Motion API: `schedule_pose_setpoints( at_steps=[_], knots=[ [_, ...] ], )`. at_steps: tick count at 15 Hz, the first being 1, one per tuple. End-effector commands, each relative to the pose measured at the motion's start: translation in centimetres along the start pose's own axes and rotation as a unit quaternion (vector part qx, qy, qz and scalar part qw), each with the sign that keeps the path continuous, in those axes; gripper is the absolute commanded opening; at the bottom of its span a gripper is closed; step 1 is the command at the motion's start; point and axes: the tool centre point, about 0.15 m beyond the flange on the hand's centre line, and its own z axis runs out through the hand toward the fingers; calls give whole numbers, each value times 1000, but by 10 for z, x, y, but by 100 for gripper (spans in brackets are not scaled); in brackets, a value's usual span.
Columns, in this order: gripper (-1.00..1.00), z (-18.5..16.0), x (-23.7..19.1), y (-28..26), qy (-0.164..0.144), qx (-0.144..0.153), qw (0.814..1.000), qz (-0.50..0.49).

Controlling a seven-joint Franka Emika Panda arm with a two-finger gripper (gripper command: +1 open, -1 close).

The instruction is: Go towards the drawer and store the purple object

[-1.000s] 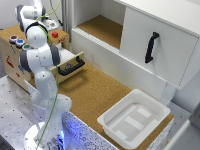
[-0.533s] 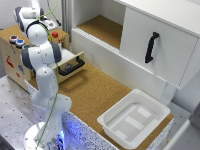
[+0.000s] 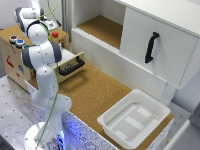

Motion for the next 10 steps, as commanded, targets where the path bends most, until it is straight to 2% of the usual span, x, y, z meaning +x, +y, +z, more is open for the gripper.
schedule_pose_setpoints(
  at_steps=[1,3,6,10],
  knots=[
    [-100,-34,-1,10,-14,-14,999,47],
    [-100,-55,-16,13,-7,-26,996,87],
    [-100,-59,-54,13,-17,-32,990,135],
    [-100,-36,-130,-7,-11,0,991,133]
  ],
)
